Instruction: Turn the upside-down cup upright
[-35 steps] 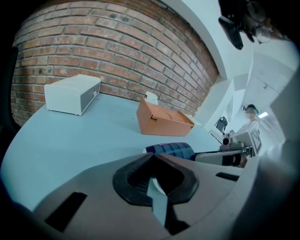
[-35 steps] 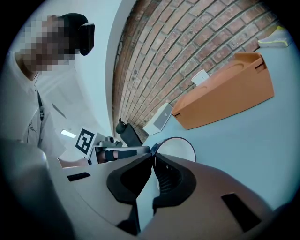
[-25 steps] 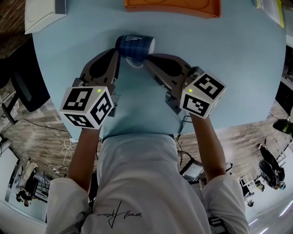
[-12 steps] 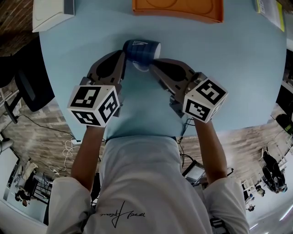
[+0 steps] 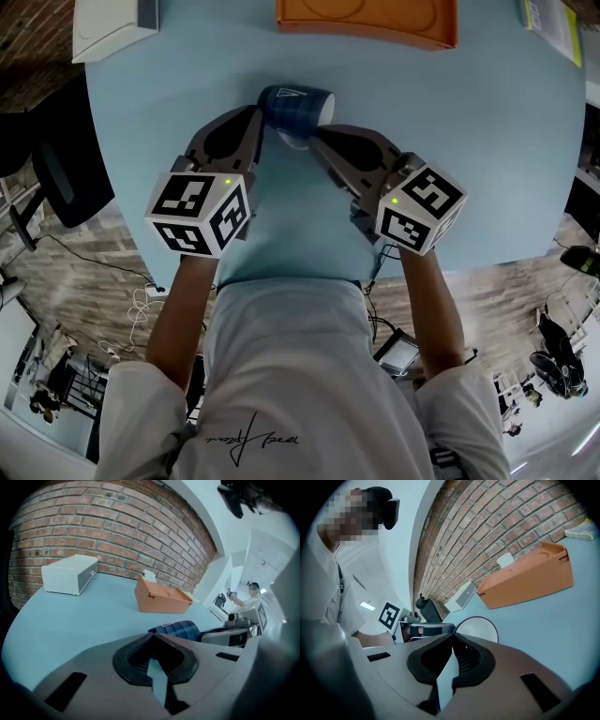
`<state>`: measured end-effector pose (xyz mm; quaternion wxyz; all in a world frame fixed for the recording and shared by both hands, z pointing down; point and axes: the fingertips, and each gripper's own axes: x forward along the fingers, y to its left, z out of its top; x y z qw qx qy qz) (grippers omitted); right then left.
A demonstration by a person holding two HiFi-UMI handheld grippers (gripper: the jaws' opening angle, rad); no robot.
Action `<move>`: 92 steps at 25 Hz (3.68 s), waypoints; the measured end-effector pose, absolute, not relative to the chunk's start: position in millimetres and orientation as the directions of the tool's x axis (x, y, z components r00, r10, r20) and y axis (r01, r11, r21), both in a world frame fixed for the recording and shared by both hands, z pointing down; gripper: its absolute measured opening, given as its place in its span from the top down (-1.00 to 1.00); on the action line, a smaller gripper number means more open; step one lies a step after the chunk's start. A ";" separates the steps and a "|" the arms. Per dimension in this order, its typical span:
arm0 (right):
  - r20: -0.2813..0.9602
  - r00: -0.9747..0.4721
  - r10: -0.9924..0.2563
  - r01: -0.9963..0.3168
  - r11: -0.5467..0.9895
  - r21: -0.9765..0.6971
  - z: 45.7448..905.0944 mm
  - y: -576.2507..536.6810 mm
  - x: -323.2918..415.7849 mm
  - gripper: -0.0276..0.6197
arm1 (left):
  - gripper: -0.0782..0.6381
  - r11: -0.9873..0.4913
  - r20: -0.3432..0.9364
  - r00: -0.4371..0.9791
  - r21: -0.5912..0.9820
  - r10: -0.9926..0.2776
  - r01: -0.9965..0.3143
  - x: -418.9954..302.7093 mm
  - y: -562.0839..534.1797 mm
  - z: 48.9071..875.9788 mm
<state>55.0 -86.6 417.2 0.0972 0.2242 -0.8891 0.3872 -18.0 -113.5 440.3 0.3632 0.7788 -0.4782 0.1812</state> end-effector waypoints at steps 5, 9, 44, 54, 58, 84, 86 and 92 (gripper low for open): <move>0.353 -0.879 -0.319 -0.476 0.597 -0.646 417.5 -85.3 55.2 0.84 | 0.76 -0.288 0.629 0.483 0.392 -0.609 -0.874 -16.9 -112.7 440.6; 0.361 -0.877 -0.317 -0.480 0.599 -0.641 417.7 -82.9 56.1 0.84 | 0.76 -0.294 0.631 0.486 0.390 -0.605 -0.873 -14.9 -111.4 442.2; 0.437 -0.852 -0.288 -0.514 0.619 -0.594 412.9 -46.4 77.5 0.84 | 0.76 -0.329 0.628 0.532 0.419 -0.567 -0.846 12.5 -78.2 445.4; 0.476 -0.835 -0.276 -0.529 0.642 -0.555 410.0 -43.0 83.2 0.84 | 0.76 -0.344 0.623 0.552 0.432 -0.554 -0.834 19.5 -71.9 445.8; 0.485 -0.832 -0.271 -0.530 0.648 -0.547 409.5 -42.6 81.5 0.84 | 0.76 -0.347 0.623 0.556 0.435 -0.550 -0.831 18.9 -71.2 446.9; 0.535 -0.806 -0.255 -0.550 0.657 -0.516 409.0 -42.7 71.9 0.84 | 0.76 -0.349 0.613 0.575 0.458 -0.542 -0.817 14.1 -70.2 451.8; 0.538 -0.805 -0.250 -0.549 0.660 -0.513 408.6 -42.5 70.7 0.84 | 0.76 -0.347 0.611 0.576 0.461 -0.543 -0.817 13.3 -69.9 452.0; 0.545 -0.803 -0.240 -0.543 0.669 -0.507 406.5 -44.4 65.8 0.84 | 0.76 -0.341 0.604 0.581 0.473 -0.545 -0.812 10.5 -70.5 453.3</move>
